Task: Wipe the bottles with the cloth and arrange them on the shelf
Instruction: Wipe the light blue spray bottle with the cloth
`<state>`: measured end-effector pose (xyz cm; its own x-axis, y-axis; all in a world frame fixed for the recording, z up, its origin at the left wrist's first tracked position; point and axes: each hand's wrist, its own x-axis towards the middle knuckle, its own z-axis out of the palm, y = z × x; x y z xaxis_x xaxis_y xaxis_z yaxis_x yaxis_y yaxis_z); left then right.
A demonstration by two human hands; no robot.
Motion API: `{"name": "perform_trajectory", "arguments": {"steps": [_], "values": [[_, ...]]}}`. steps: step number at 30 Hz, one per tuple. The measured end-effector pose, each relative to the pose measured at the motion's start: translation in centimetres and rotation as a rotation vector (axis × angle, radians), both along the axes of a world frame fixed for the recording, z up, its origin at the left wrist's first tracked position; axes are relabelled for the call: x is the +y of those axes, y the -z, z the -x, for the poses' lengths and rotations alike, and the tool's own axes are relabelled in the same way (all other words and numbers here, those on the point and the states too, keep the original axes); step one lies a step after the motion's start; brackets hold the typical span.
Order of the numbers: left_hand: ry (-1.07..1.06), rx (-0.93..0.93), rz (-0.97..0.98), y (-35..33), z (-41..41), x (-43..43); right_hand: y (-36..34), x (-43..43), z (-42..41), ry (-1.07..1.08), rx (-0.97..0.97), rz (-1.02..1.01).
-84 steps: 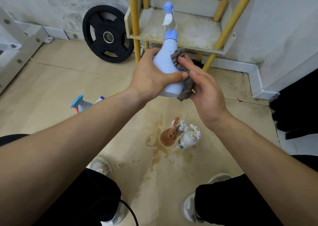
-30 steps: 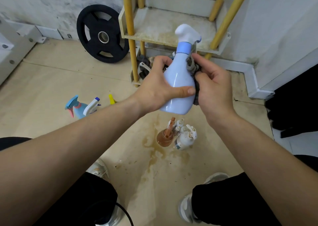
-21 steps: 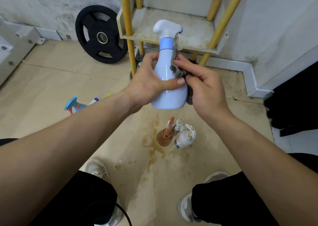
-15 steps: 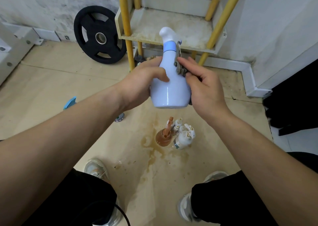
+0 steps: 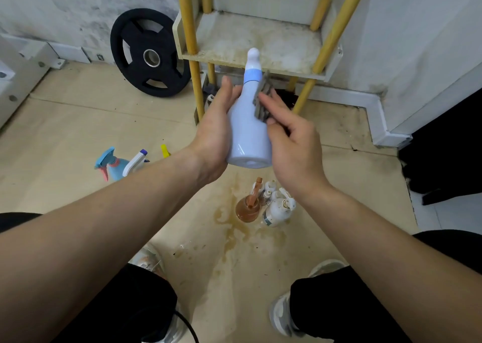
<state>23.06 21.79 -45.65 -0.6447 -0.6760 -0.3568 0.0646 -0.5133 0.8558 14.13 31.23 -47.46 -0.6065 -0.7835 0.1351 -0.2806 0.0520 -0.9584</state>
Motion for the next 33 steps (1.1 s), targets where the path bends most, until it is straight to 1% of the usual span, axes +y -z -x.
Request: {"name": "perform_trajectory", "arguments": {"steps": [3,5,6,7,10,13,15,17,19,21,23,25,27,28,33], "values": [[-0.018,0.005,-0.008,0.4,-0.1,-0.4,0.1,0.5,-1.3,-0.082,0.256,-0.033],[-0.027,0.011,-0.038,0.4,-0.2,-0.6,0.4,0.7,-2.0,-0.162,0.444,0.000],[-0.029,0.014,-0.052,0.4,-0.3,-0.7,0.5,0.7,-2.0,-0.195,0.483,0.017],[-0.032,0.020,-0.062,0.4,-0.2,-0.8,0.5,0.5,-1.7,-0.213,0.468,0.025],[0.026,0.008,-0.092,0.3,-0.2,-1.2,0.2,-0.1,0.1,-0.157,0.249,0.035],[0.077,-0.121,-0.051,0.1,-0.3,-1.1,0.3,-0.6,1.4,-0.017,-0.067,0.022],[0.096,-0.176,0.024,0.1,-0.6,-1.3,0.2,-0.6,2.0,0.082,-0.307,0.035],[0.176,-0.173,0.154,0.5,-0.8,-1.4,-0.4,-0.5,2.6,0.146,-0.466,0.037],[0.260,-0.152,0.344,0.8,-0.9,-1.3,-0.8,-0.4,3.2,0.169,-0.556,0.025],[0.315,-0.173,0.607,1.0,-0.9,-1.2,-1.0,-0.3,3.7,0.172,-0.655,0.017],[0.389,-0.254,0.891,1.6,-0.7,-1.5,-1.0,-0.4,4.0,0.166,-0.736,-0.008],[0.412,-0.386,1.059,2.1,-0.8,-2.0,-0.9,-0.3,3.9,0.174,-0.782,-0.048],[0.364,-0.458,1.143,2.1,-1.0,-2.2,-0.7,-0.3,3.6,0.167,-0.819,-0.063],[0.345,-0.459,1.168,1.9,-1.1,-2.1,-0.7,-0.3,3.5,0.168,-0.829,-0.069],[0.393,-0.274,1.101,0.9,-1.0,-1.8,-0.7,-0.4,3.7,0.233,-0.821,-0.072]]}}
